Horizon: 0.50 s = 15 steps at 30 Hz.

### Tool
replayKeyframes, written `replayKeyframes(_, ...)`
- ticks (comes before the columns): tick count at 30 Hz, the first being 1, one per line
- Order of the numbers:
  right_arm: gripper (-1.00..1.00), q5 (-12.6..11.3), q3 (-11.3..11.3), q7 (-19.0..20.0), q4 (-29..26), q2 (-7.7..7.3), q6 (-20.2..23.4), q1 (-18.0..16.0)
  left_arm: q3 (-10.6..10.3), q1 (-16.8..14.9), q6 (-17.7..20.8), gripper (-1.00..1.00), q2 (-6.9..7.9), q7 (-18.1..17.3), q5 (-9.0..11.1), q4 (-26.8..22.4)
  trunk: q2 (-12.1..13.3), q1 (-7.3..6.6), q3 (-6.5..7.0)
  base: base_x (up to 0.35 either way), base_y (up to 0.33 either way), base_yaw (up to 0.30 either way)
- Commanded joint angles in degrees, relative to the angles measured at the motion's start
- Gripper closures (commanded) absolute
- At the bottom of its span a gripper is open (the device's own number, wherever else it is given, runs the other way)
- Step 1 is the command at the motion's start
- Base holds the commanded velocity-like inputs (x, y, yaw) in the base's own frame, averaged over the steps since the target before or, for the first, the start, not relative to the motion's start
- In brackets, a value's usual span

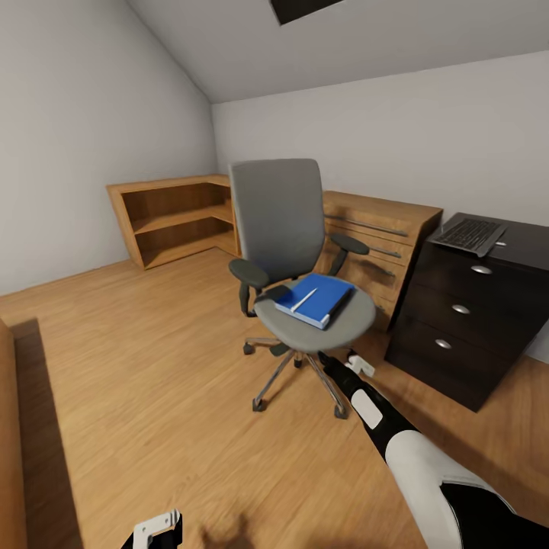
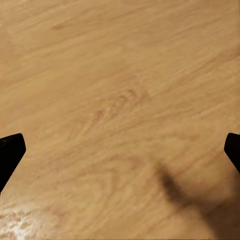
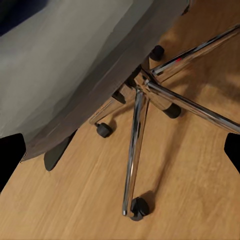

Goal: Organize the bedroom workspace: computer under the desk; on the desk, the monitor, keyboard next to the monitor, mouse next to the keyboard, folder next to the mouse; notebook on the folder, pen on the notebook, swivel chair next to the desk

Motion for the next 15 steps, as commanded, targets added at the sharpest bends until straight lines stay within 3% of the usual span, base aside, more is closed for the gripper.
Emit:
replayKeyframes(1, -1.00, -0.44, -0.28, 0.38, 0.09, 0.03, -0.11, -0.04, -0.04, -0.02, -0.18, -1.00, -0.01, 0.13, 0.24, 0.02, -0.02, 0.00, -0.05, 0.142, 0.068, 0.000)
replayKeyframes(15, -1.00, -0.44, -0.28, 0.38, 0.09, -0.01, -0.11, -0.04, 0.01, -0.02, -0.18, -1.00, -0.01, 0.13, 0.22, 0.02, -0.02, 0.00, -0.05, 0.254, 0.085, 0.000)
